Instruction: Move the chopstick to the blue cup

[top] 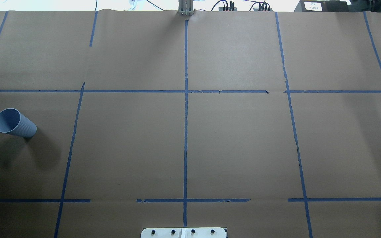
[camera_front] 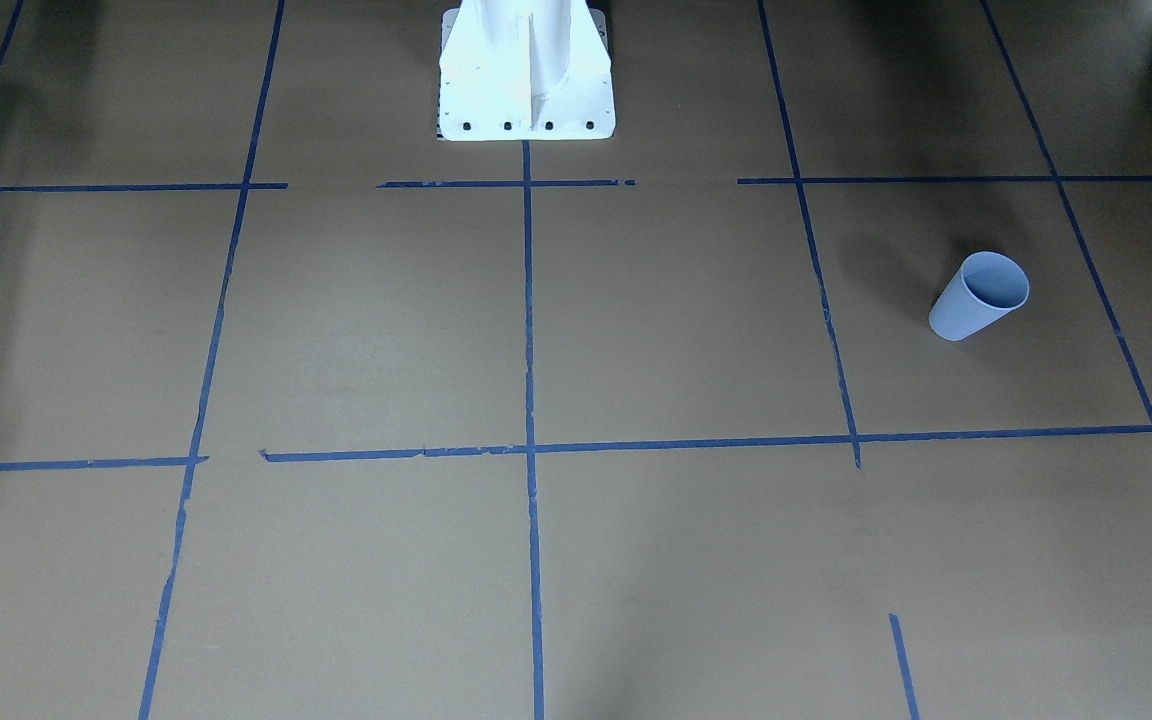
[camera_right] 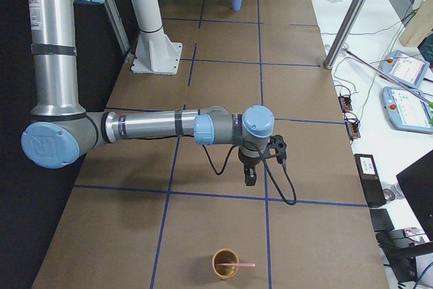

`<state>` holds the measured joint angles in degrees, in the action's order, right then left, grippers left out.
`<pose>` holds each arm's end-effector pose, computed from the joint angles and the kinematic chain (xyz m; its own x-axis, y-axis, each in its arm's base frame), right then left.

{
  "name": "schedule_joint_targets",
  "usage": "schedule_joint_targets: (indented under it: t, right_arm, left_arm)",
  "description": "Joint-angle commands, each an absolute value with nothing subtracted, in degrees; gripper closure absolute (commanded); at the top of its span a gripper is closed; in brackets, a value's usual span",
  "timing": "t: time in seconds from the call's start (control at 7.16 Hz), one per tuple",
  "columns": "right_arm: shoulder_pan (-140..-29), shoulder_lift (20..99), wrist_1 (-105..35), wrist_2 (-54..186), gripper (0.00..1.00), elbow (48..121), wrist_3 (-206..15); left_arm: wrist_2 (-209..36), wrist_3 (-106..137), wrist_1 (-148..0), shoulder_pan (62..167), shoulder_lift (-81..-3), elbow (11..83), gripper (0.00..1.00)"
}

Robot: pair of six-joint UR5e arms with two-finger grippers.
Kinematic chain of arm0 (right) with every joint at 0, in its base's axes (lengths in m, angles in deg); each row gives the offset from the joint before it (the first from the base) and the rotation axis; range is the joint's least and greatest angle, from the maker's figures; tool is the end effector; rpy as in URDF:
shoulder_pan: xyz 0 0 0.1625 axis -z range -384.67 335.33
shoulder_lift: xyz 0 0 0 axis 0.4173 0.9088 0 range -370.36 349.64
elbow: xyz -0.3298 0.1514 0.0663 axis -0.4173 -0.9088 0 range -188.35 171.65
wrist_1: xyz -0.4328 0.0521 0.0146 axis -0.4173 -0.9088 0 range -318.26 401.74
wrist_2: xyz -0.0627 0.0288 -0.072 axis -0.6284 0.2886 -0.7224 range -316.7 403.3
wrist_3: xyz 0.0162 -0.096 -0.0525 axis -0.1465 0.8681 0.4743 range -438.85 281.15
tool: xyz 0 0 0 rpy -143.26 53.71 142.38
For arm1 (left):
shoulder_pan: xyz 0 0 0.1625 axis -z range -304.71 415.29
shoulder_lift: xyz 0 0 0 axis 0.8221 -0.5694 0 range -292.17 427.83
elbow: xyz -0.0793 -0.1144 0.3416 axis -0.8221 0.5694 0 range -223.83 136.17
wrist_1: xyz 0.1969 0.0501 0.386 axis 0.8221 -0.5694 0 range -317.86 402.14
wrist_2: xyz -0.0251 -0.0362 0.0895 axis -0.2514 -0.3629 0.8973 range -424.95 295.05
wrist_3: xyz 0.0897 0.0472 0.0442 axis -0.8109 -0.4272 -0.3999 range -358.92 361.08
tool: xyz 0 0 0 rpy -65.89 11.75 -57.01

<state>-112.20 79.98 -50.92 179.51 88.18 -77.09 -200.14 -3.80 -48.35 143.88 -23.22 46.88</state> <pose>0.0313 -0.5169 0.5570 0.6878 -0.1048 0.7183 0.0641 0.9944 0.0838 -0.0418 -0.5258 0.5925 0.6993 0.1300 -0.7030 -0.0844 0.9915 0.0994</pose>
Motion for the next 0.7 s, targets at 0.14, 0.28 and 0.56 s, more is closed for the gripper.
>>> schedule_joint_targets:
  t: [0.14, 0.28, 0.56]
  right_arm:
    - [-112.2, 80.3, -50.5, 179.5, 0.00, 88.2, -77.1]
    - [-112.2, 80.5, -50.5, 179.4, 0.00, 88.2, -77.1]
    - [-112.2, 80.6, -50.5, 179.5, 0.00, 88.2, -77.1]
  left_arm:
    - [-199.5, -3.8, -48.1, 143.6, -21.5, 48.9, 0.00]
    - [-199.8, -3.8, -48.1, 143.6, -21.2, 49.0, 0.00]
    - [-199.6, -4.1, -48.9, 143.6, -20.7, 49.1, 0.00]
